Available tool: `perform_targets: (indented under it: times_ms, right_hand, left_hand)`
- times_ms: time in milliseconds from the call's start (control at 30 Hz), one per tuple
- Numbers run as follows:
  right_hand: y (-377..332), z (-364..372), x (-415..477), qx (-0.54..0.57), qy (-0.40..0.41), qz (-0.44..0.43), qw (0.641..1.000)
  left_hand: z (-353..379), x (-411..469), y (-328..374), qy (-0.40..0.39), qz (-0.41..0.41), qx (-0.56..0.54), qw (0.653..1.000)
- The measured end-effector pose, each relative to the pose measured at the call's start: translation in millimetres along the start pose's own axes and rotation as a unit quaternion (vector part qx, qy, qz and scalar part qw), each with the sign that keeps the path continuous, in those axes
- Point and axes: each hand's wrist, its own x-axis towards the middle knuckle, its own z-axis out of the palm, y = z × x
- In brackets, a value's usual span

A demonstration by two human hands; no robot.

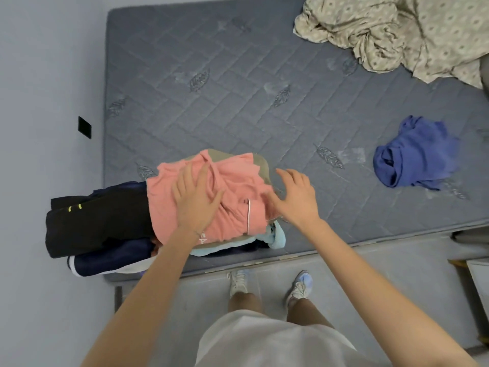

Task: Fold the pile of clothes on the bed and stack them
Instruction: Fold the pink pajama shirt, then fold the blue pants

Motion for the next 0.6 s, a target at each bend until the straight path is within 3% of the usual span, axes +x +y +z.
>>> perform_targets:
  times_ms: [333,600]
  right_hand:
    - [153,-84,-24,-0.069,0.033,-0.026,0.997]
    - [288,-153,-63,-0.098,0.029,0.034,0.994]
  left_hand:
    - [70,-14,163,-0.012,0.080,0.043,0.996]
    - [147,-45,309,-0.031,0.153,0.072,0.985]
